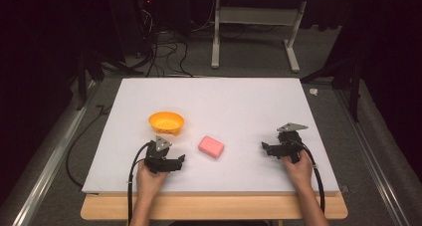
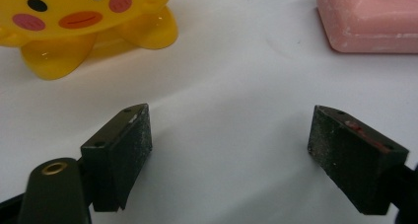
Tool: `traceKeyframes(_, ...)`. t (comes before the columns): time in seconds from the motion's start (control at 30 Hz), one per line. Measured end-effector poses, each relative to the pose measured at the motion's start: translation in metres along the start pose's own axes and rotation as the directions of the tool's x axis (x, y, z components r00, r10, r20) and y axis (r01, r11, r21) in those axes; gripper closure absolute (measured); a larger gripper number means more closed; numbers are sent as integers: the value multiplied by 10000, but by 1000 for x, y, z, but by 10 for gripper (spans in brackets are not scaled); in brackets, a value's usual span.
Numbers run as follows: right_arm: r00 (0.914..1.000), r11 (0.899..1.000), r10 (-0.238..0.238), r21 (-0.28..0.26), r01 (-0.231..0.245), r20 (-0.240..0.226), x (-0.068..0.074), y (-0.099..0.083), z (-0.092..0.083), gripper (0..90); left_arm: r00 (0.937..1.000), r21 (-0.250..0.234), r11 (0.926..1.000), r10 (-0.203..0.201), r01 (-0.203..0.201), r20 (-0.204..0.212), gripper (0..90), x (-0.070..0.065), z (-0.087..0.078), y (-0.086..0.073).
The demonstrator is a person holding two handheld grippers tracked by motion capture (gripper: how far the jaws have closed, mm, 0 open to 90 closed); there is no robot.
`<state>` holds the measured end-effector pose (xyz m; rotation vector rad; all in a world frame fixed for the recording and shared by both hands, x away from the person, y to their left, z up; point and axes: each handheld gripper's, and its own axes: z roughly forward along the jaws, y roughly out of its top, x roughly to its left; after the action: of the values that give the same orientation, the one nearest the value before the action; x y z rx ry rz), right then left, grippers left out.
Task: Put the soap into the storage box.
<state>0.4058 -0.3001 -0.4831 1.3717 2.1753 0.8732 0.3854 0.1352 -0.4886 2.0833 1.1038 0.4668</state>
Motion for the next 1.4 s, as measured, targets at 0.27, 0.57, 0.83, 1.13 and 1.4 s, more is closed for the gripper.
traceKeyframes(0.27, 10000, 10000, 2, 2, -2, -2, 0, 0, 0, 148, 10000, 13, 10000, -13, 13, 23, 174, 0, 0, 0)
traceKeyframes(0.57, 10000, 10000, 4, 10, -4, -1, 0, 0, 0, 148, 10000, 51, 10000, 21, -21, -4, 174, 0, 0, 1)
traceKeyframes(0.83, 10000, 10000, -22, 5, 22, 3, 0, 0, 0, 148, 10000, 60, 10000, 27, -27, -6, 179, 0, 0, 1)
traceKeyframes(1.13, 10000, 10000, -46, -4, 46, 8, 0, 0, 0, 148, 10000, 124, 9999, -1, 1, -48, 203, -1, -1, 3)
traceKeyframes(1.4, 10000, 10000, -47, -3, 47, 8, 0, 0, 0, 148, 9999, -6, 10000, 78, -78, -136, 211, -5, -3, 6)
